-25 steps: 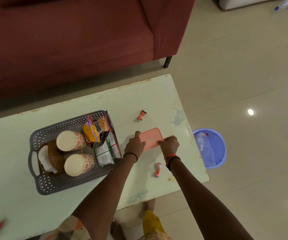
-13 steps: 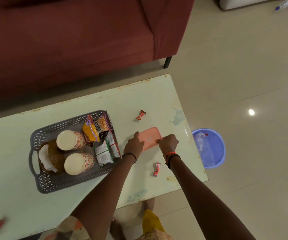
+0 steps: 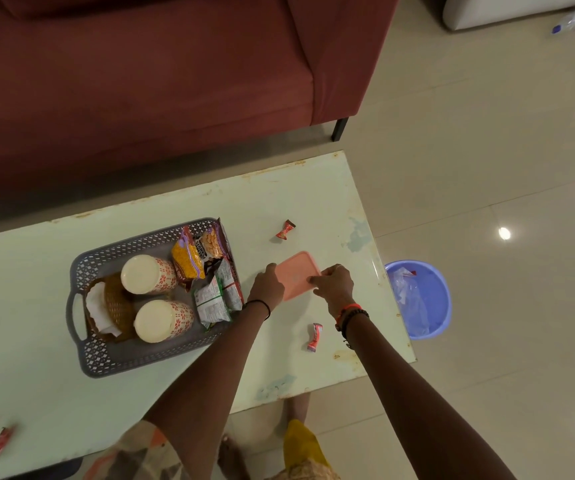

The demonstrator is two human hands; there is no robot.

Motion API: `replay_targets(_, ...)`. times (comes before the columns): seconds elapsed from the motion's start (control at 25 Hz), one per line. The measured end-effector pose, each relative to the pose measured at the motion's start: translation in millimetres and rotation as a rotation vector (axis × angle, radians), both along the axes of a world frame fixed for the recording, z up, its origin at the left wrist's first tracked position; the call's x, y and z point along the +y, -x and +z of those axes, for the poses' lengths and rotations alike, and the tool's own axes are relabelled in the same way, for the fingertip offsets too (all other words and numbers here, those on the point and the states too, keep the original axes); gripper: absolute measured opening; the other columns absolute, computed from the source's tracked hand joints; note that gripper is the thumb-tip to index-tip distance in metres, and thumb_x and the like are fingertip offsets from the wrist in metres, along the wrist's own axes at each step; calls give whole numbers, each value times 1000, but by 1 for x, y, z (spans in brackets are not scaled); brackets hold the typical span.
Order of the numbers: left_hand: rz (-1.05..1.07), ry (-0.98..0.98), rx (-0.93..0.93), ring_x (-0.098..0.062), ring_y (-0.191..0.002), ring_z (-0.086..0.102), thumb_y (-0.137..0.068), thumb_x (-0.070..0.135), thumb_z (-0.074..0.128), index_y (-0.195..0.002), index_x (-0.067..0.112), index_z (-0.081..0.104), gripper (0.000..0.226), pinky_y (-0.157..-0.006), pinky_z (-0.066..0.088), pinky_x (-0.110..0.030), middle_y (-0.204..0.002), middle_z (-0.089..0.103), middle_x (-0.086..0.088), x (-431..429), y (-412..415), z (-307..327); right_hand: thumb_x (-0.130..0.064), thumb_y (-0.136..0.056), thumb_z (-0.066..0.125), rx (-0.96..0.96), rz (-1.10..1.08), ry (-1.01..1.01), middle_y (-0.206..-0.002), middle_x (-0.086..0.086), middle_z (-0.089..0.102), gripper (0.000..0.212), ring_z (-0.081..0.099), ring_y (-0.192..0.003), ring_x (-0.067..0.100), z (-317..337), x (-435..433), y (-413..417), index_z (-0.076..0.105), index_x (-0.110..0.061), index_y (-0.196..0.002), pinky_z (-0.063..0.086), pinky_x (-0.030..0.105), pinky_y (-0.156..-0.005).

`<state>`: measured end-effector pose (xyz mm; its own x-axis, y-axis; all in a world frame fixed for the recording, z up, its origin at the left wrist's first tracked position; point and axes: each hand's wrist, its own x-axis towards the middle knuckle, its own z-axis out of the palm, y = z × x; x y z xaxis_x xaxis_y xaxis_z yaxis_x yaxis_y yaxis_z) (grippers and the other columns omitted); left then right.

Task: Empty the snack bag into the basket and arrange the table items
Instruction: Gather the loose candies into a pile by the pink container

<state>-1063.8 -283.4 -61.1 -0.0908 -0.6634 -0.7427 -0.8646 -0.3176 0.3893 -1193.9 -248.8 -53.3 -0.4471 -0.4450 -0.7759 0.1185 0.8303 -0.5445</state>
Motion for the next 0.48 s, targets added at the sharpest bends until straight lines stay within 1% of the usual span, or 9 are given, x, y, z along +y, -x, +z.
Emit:
replay_targets(0.12,98,17,-18,-39,-127,44,-89,-3,33,-140,4,31,52,-101,40,-42,-138,42,-26,1,-2,2,9,-82,64,-298,-6,29,-100,22,59,28,61,-91,32,13,5,6,43,-9,-74,56,44,-86)
replay_targets(0.24,188,34,-10,-39,-126,46,-88,-5,33,-139,2,32,51,-98,40,-41,-137,44,-27,3,-8,3,8,-85,61,-464,-80,75,-99,24,60,16,64,-83,34,24,6,16,50,-2,-78,60,34,-72)
replay_targets(0.28,208,38,-5,-39,-125,46,-88,-5,33,-139,1,33,51,-98,41,-41,-137,45,-26,3,-10,4,8,-86,59,-508,-112,94,-97,23,61,13,65,-80,32,28,6,20,52,0,-79,60,33,-69)
replay_targets(0.36,239,57,15,-37,-125,46,-88,-6,34,-137,1,35,50,-97,40,-38,-136,46,-25,2,-13,5,9,-87,58,-558,-179,150,-90,21,63,10,65,-78,31,34,3,31,54,4,-79,61,33,-68)
replay_targets(0.4,252,69,25,-36,-125,46,-88,-6,35,-137,1,36,49,-97,40,-36,-136,47,-24,1,-13,6,9,-86,58,-552,-207,190,-86,19,63,9,65,-76,29,37,0,37,56,4,-79,62,31,-67)
replay_targets(0.44,261,81,33,-36,-125,46,-88,-5,35,-136,1,36,48,-96,40,-36,-136,47,-24,0,-12,7,8,-85,60,-516,-217,238,-82,16,63,8,65,-74,26,40,-5,43,59,4,-78,62,29,-65)
replay_targets(0.48,260,92,38,-36,-125,46,-89,-5,35,-137,1,37,48,-96,39,-35,-136,46,-24,-2,-11,7,5,-84,63,-419,-192,291,-77,13,64,5,63,-70,23,43,-11,48,63,3,-79,61,25,-63)
